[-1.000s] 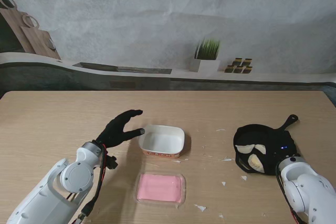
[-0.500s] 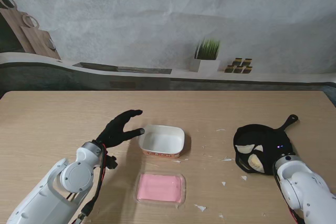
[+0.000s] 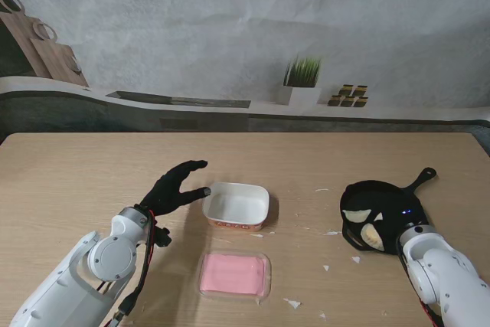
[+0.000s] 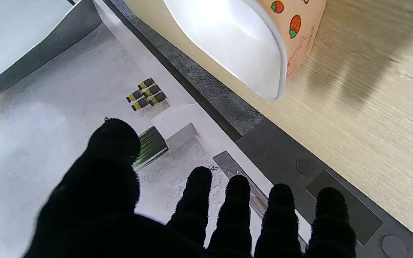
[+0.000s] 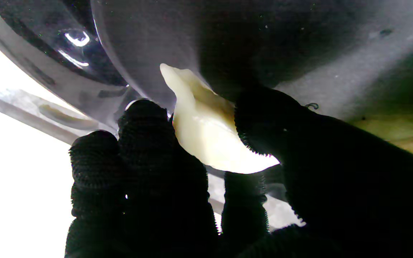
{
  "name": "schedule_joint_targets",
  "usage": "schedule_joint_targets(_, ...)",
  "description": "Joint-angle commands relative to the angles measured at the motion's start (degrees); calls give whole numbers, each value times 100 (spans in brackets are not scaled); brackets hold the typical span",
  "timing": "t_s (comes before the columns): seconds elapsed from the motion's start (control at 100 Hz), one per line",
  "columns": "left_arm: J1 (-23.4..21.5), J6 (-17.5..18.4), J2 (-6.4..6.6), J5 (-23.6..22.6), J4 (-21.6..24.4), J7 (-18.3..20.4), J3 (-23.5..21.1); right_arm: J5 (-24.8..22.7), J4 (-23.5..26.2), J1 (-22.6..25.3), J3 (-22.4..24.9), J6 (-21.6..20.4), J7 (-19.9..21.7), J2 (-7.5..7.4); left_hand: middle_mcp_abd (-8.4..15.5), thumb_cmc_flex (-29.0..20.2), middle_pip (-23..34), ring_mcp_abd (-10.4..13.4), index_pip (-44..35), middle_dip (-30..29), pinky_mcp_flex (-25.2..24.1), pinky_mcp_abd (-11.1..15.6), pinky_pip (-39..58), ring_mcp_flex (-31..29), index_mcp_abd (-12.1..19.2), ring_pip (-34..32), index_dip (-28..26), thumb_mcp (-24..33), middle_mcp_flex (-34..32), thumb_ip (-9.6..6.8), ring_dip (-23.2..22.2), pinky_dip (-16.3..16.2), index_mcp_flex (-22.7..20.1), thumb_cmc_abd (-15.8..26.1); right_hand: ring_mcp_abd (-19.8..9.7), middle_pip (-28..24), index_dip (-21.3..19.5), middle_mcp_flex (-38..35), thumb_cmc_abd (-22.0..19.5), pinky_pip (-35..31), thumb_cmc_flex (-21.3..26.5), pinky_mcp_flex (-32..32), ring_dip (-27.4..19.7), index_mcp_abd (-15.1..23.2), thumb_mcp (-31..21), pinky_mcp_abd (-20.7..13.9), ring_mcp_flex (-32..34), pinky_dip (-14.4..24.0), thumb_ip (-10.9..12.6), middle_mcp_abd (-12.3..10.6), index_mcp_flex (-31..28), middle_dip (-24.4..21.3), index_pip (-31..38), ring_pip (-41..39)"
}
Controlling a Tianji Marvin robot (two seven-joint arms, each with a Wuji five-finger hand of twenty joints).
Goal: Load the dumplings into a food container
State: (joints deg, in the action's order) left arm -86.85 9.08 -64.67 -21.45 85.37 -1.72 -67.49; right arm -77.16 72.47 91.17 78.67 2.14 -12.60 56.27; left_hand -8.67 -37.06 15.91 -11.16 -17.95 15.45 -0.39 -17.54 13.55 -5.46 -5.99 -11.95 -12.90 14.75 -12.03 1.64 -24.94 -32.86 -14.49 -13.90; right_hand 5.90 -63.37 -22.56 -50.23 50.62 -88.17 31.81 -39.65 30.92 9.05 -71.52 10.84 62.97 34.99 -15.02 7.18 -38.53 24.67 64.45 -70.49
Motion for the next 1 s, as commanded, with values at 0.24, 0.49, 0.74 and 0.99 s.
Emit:
schedule_joint_targets(0.24, 8, 5, -23, 24, 3, 79, -8, -76, 574, 426, 616, -624, -243, 110, 123, 35, 89, 40, 59, 62, 52, -97, -273, -76, 12, 25, 57, 21, 47, -100, 53, -201, -22, 5, 507, -240, -127, -688, 177, -322, 790, -245, -40, 194, -684, 277, 439, 44, -282, -129, -805, 200, 501, -33)
schedule_joint_targets(0.49, 14, 45, -33, 28, -16, 34, -19, 198, 1565, 521, 1037, -1458, 23, 212, 116, 37, 102, 35, 58, 64, 66, -98, -297, -75, 0, 24, 56, 0, 46, -97, 53, -233, -36, 35, 545, -209, -164, -679, 157, -338, 837, -190, 13, 130, -691, 329, 386, 83, -289, -68, -803, 268, 482, -72)
schedule_joint_targets(0.74, -74, 25, -33, -8, 87, -5, -89, 951, 2394, 14, 440, -2039, 1122, 284, 123, 36, 93, 47, 67, 57, 74, -88, -313, -68, -1, 22, 59, -14, 50, -98, 53, -255, -19, 71, 489, -199, -229, -646, 90, -328, 808, -191, 28, 212, -648, 328, 379, 98, -287, -117, -769, 324, 458, -63)
schedule_joint_targets(0.99, -200, 47, -37, -46, 189, -80, -248, 1796, 2414, -909, -998, -1770, 1827, 332, 118, 18, 97, 41, 66, 57, 73, -94, -328, -66, -11, 22, 59, -32, 48, -98, 55, -269, -25, 87, 429, -190, -323, -605, 23, -293, 782, -184, 46, 294, -603, 252, 337, 94, -279, -170, -734, 379, 418, -55)
